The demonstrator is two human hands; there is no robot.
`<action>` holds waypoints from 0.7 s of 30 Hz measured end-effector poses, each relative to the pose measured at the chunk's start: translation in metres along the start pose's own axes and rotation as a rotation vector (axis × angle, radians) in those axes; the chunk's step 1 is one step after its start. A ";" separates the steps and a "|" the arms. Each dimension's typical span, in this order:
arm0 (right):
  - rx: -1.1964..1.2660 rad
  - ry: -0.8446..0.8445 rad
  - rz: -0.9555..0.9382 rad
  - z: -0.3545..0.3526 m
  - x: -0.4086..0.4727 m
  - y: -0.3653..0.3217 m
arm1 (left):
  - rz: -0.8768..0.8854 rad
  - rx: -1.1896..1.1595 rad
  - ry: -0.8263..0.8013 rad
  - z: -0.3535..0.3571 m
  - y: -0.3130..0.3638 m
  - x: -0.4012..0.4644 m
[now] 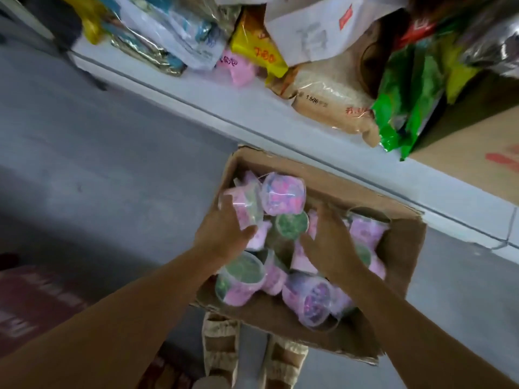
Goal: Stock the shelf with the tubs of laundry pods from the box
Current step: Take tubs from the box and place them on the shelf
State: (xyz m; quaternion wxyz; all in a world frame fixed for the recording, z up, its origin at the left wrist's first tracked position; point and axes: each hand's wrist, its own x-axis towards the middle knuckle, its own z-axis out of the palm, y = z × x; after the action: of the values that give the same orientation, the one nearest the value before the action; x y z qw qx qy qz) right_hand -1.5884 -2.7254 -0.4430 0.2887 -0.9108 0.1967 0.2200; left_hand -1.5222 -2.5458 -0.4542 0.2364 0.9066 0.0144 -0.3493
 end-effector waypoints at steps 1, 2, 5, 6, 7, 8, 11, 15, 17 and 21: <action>-0.013 0.016 -0.017 0.010 0.014 0.006 | 0.007 -0.023 0.023 0.010 -0.006 0.012; -0.024 0.030 -0.035 0.019 0.027 0.011 | -0.001 -0.035 0.043 0.021 -0.011 0.024; -0.048 0.055 -0.068 0.039 0.063 0.019 | -0.132 -0.044 0.053 0.048 -0.022 0.049; -0.054 0.056 -0.068 0.043 0.073 0.020 | -0.179 -0.061 0.049 0.055 -0.024 0.055; -0.061 0.057 -0.069 0.048 0.082 0.020 | -0.217 -0.079 0.047 0.061 -0.025 0.061; -0.064 0.059 -0.076 0.053 0.091 0.021 | -0.240 -0.092 0.058 0.066 -0.026 0.066; -0.063 0.060 -0.113 0.065 0.112 0.020 | -0.236 -0.093 0.145 0.077 -0.027 0.076; -0.127 0.057 -0.081 0.078 0.123 0.017 | -0.214 -0.093 0.189 0.078 -0.029 0.076; -0.143 0.099 -0.049 0.081 0.123 0.015 | -0.189 -0.082 0.193 0.076 -0.031 0.073; -0.121 0.181 0.130 0.085 0.120 0.015 | -0.181 -0.084 0.198 0.070 -0.031 0.064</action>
State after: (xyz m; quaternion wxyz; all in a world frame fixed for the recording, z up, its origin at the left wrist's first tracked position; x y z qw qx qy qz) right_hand -1.5208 -2.7124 -0.5736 0.1993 -0.9281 0.2669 0.1664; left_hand -1.5235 -2.5582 -0.5532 0.2392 0.9209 0.1338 -0.2771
